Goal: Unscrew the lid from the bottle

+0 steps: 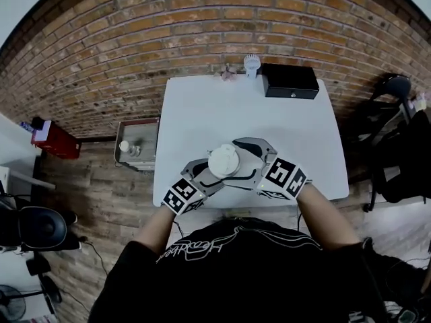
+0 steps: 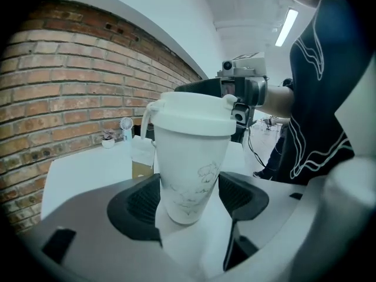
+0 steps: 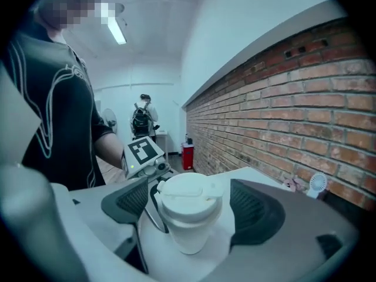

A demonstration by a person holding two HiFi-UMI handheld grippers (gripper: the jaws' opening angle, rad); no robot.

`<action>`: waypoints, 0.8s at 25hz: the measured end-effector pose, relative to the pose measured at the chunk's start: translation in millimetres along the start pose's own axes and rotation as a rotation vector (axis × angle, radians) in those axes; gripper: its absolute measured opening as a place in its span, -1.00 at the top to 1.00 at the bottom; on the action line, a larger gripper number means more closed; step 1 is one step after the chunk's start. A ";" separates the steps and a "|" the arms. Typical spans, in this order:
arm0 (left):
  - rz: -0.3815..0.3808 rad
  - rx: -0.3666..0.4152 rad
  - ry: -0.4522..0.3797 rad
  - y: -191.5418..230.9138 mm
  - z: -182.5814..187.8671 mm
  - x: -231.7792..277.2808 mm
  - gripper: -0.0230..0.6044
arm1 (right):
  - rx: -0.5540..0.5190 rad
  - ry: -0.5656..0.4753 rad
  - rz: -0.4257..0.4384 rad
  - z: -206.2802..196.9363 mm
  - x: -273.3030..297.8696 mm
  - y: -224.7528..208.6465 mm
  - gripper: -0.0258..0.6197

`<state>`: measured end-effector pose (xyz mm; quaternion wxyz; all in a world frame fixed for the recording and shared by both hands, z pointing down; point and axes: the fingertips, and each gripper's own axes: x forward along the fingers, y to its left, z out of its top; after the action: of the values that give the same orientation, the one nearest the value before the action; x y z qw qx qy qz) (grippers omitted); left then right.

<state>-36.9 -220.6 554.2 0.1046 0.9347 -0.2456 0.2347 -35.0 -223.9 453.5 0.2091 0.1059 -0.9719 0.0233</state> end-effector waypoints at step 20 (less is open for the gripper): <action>-0.019 0.010 0.042 -1.3 -1.3 7.1 -0.11 | 0.183 0.033 -0.361 -15.5 0.5 -5.1 -0.12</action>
<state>-31.3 -222.0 558.7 0.1072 0.9324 -0.2333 0.2544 -28.1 -227.6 467.9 0.2155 0.2964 -0.9274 0.0756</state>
